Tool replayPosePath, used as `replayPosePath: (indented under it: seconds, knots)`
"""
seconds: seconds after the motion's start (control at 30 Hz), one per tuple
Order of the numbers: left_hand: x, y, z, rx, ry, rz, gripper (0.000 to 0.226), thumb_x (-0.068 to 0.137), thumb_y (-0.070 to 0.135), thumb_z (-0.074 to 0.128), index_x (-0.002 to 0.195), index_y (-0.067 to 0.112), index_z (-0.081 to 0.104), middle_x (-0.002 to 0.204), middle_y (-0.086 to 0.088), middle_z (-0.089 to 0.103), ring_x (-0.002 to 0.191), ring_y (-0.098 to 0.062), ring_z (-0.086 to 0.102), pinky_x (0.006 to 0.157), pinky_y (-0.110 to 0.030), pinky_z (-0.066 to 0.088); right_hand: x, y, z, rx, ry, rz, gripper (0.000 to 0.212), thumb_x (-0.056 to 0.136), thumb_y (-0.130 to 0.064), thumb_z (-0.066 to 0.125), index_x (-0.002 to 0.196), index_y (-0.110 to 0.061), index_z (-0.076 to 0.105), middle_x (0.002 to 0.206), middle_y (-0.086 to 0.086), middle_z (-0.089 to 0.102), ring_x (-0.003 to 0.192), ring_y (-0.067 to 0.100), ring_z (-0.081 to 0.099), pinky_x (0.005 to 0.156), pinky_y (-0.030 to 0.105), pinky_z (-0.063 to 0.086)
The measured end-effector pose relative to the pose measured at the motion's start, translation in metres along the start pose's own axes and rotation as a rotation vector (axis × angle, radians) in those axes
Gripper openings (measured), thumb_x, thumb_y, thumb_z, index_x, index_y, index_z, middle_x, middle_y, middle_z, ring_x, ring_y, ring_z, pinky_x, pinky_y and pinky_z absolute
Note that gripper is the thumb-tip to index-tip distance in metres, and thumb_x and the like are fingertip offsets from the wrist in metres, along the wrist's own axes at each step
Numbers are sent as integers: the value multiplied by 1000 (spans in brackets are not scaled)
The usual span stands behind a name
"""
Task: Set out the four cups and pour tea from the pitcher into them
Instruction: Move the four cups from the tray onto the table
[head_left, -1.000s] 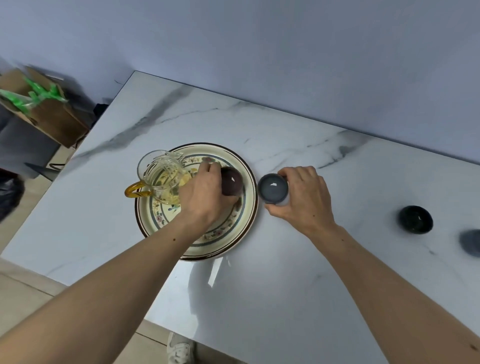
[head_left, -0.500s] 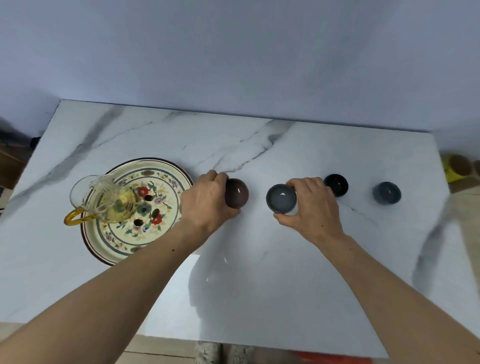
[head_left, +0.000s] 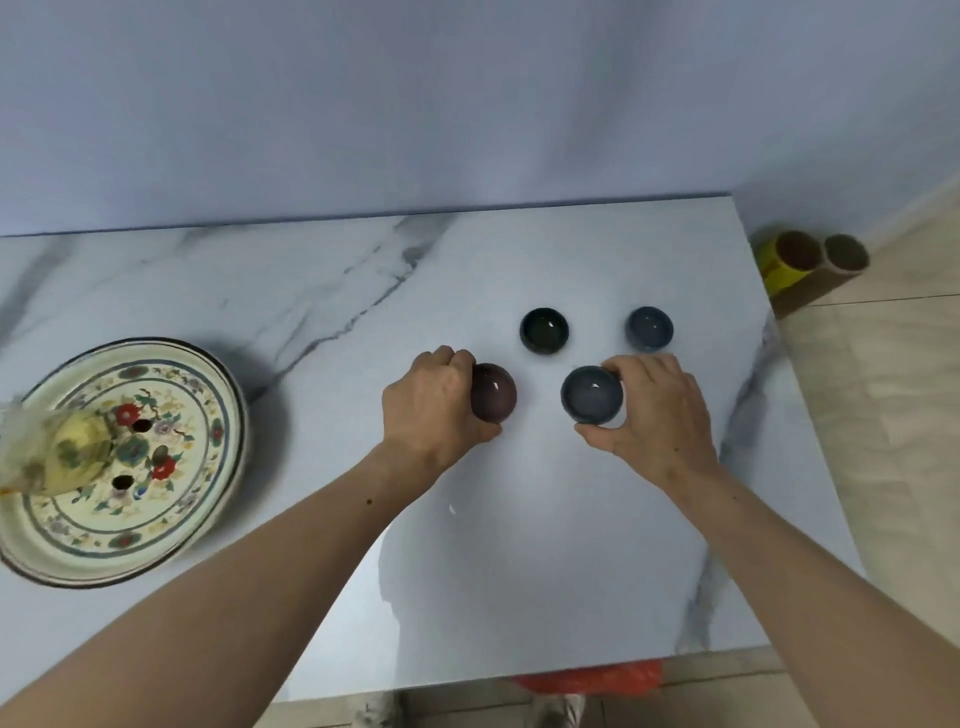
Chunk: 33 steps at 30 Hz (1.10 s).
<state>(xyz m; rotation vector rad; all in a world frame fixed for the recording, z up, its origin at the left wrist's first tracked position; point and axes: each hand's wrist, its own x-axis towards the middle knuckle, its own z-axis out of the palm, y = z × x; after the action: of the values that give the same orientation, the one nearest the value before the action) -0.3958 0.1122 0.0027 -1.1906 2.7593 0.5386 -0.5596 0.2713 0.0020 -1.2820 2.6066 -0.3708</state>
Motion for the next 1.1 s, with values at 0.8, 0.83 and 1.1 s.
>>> replayPosePath:
  seconds: [0.8,0.83,1.1]
  knots:
    - [28,78,104,-15,32,-117,58,64,53,72,110,22,56,106,5,58,104,-19,53,62,-30,40,24,135,38,44,-45,-19,62,61,-49,79,111,-19,59,110,-4,63,110,21,48,88,33,38]
    - [28,78,104,-21,35,-123,59,64,54,71,111,23,55,106,5,58,104,-18,54,62,-30,41,24,136,40,50,-45,-18,62,61,-48,79,111,-20,59,111,-4,63,111,21,48,88,33,38]
    - [22,80,109,-3,-5,-136,73,59,54,75,120,23,47,111,4,57,107,-20,53,63,-31,40,20,139,45,54,-34,-4,68,59,-47,79,117,-19,56,113,-3,62,112,24,47,89,35,40]
